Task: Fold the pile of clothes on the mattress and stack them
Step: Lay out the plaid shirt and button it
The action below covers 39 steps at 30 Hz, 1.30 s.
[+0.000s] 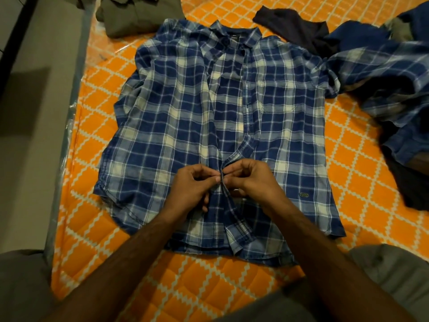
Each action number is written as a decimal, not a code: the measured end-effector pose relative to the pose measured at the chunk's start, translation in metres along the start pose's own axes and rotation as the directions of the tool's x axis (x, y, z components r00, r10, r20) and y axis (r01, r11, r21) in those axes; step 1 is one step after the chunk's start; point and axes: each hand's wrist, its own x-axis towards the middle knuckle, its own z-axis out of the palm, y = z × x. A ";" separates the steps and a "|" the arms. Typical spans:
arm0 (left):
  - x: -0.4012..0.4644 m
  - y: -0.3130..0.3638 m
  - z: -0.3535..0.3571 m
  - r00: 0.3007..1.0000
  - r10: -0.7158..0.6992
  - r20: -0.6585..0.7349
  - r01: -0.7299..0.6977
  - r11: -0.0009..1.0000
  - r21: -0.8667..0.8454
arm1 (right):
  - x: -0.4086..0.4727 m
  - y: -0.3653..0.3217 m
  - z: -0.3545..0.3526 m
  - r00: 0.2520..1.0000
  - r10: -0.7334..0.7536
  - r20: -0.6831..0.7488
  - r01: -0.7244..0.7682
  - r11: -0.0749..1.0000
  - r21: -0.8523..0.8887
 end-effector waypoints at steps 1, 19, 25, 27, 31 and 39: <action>0.000 0.001 0.000 1.000 -0.005 0.001 0.005 1.000 -0.004 | 0.000 0.000 0.002 1.000 -0.008 -0.015 0.008 1.000 0.001; -0.003 0.010 0.006 0.987 0.137 -0.085 -0.111 0.960 0.256 | 0.005 0.008 0.011 0.994 -0.065 -0.082 0.058 0.995 -0.082; 0.000 0.011 0.007 0.943 0.321 -0.086 -0.239 0.834 0.498 | 0.006 0.007 0.014 0.988 -0.086 -0.130 0.076 0.994 -0.084; 0.000 0.011 0.007 0.937 0.338 -0.092 -0.248 0.826 0.506 | 0.006 0.006 0.014 0.984 -0.107 -0.142 0.092 0.990 -0.110; 0.003 0.011 0.008 0.967 0.221 -0.128 -0.156 0.910 0.384 | 0.006 0.006 0.013 0.987 -0.082 -0.137 0.073 0.995 -0.071; 0.000 0.013 0.010 0.968 0.228 -0.107 -0.177 0.918 0.355 | 0.003 0.004 0.012 0.985 -0.143 -0.102 0.126 0.980 -0.152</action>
